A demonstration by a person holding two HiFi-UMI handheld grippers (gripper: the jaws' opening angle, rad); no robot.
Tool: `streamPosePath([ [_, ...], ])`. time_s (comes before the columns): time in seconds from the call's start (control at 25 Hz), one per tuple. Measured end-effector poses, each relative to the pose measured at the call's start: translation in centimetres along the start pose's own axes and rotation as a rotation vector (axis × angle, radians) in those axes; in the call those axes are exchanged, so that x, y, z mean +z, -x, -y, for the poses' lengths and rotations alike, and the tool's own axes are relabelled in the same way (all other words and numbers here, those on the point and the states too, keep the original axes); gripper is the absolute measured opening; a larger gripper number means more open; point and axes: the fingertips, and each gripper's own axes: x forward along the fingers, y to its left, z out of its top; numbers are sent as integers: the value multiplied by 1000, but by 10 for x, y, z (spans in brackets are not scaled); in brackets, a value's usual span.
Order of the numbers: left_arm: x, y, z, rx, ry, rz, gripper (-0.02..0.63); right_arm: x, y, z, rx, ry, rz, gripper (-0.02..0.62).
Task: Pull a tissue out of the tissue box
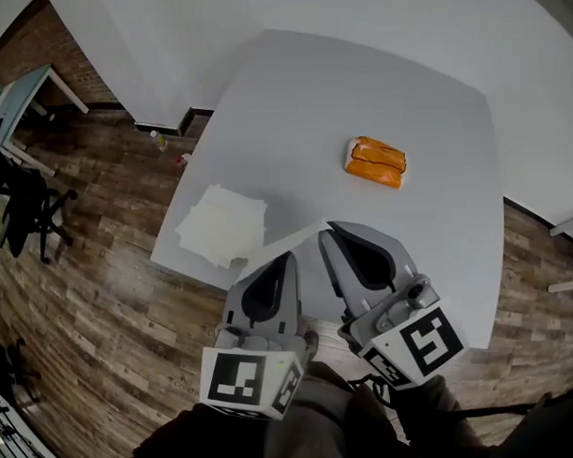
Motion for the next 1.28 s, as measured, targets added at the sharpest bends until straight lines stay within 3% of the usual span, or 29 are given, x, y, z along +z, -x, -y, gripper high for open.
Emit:
streamPosePath([
  [0.28, 33, 6, -115, 118, 9, 41, 0, -24, -126, -28, 64, 11, -70, 3],
  [0.6, 54, 5, -209, 197, -22, 50, 0, -18, -219, -29, 5, 33, 18, 3],
  [0.96, 22, 17, -224, 188, -21, -26, 0, -120, -200, -46, -36, 12, -66, 3],
  [1.16, 6, 28, -214, 183, -38, -64, 0, -187, -188, -57, -37, 16, -184, 4],
  [1.28, 3, 37, -208, 186, -53, -65, 0, -223, -186, -71, 5, -16, -261, 31],
])
